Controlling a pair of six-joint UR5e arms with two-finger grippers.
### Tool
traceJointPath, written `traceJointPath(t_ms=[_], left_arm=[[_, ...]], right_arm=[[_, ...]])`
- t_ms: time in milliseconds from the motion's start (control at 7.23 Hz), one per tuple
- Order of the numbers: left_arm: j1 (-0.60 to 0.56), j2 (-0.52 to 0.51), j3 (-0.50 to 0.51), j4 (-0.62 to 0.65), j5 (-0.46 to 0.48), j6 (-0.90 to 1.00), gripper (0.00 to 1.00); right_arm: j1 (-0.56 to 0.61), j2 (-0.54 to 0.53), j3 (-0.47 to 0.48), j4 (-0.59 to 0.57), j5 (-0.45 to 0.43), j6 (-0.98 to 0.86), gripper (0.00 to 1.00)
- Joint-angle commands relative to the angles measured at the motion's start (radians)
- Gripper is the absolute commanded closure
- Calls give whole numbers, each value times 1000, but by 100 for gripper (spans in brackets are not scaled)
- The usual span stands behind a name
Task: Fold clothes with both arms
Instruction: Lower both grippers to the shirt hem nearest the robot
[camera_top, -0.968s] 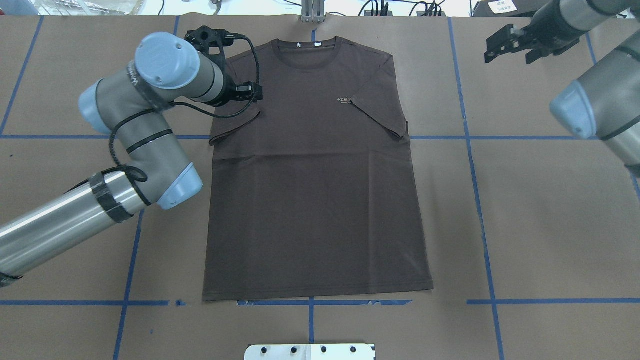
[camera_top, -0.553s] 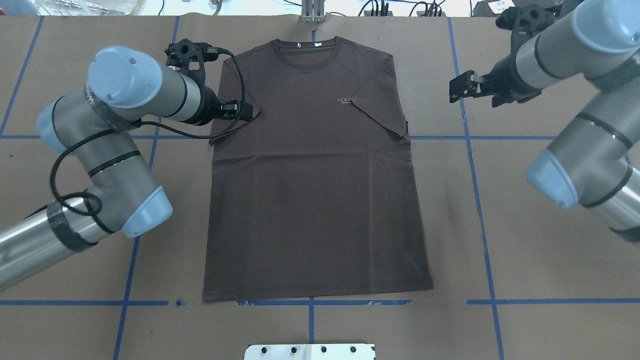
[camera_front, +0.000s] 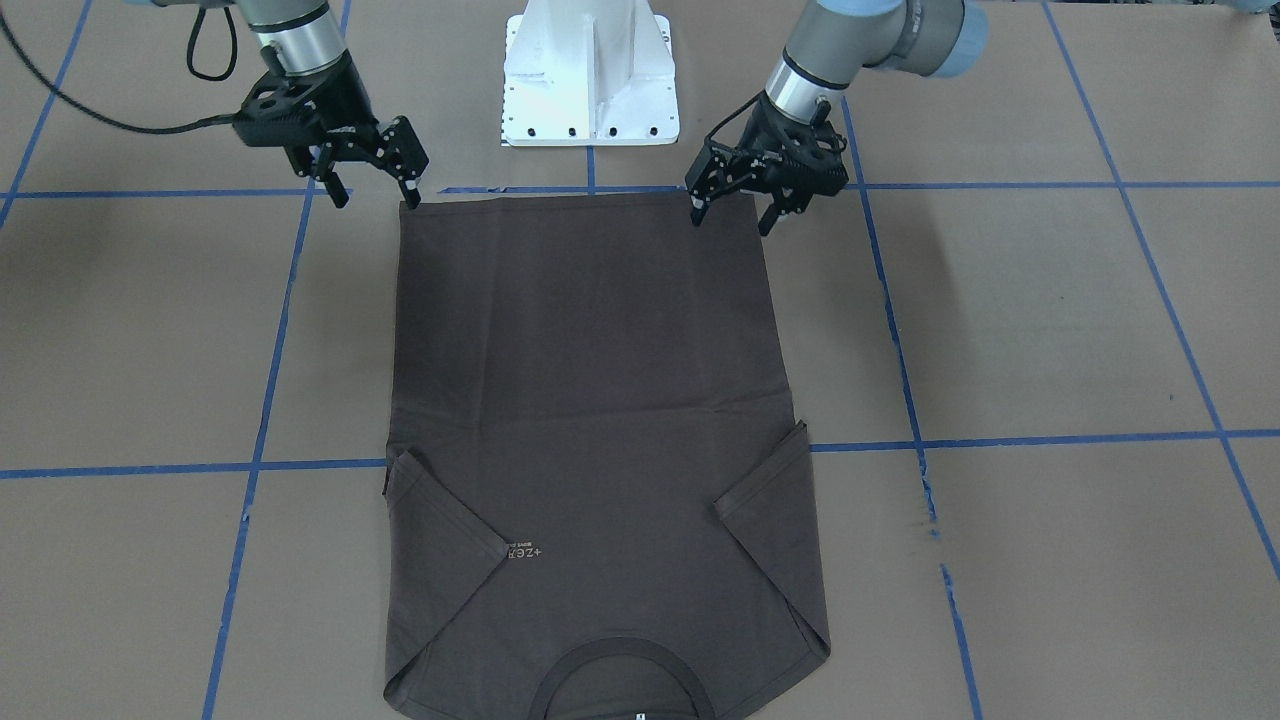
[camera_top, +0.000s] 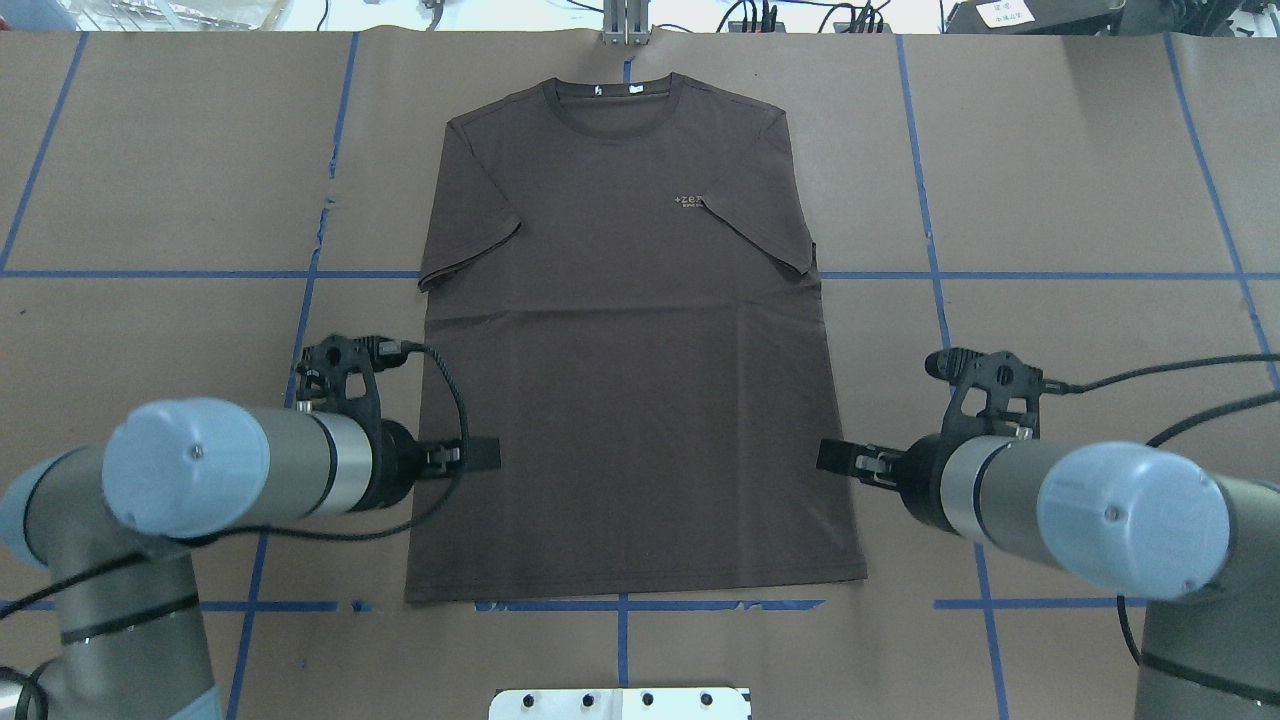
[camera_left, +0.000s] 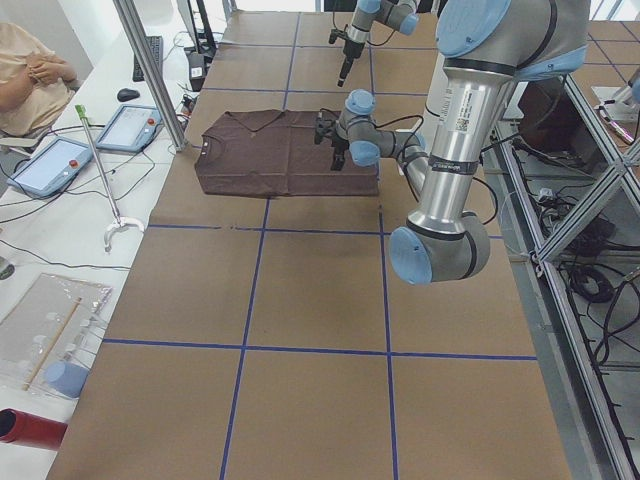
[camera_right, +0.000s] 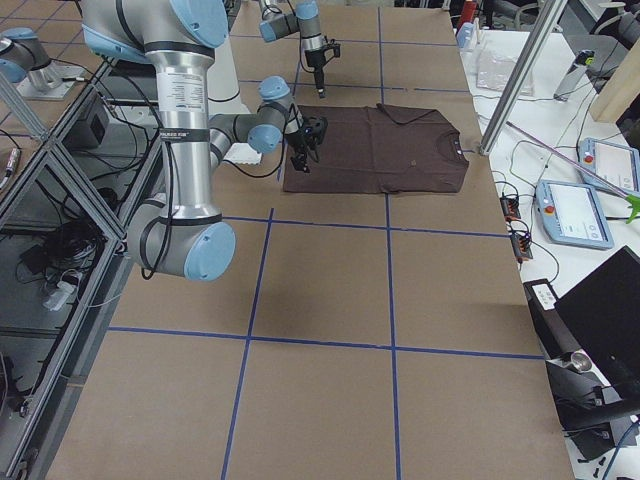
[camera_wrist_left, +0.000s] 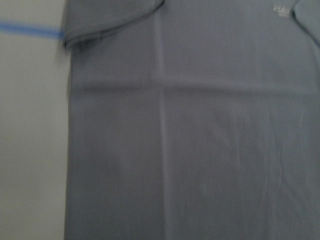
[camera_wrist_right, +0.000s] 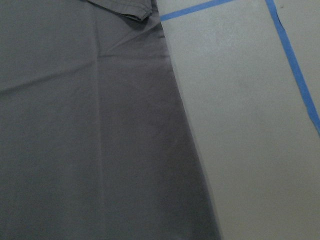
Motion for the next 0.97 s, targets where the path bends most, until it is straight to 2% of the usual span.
traceJointPath(t_ms=[0, 138, 830], left_arm=[[122, 47, -16, 43, 61, -155, 32], [152, 43, -10, 110, 63, -177, 36], [156, 47, 31, 123, 96, -151, 39]], right_arm=[[-95, -46, 9, 66, -86, 50, 0], [-95, -47, 9, 67, -87, 50, 0], [-95, -44, 9, 67, -91, 49, 0]])
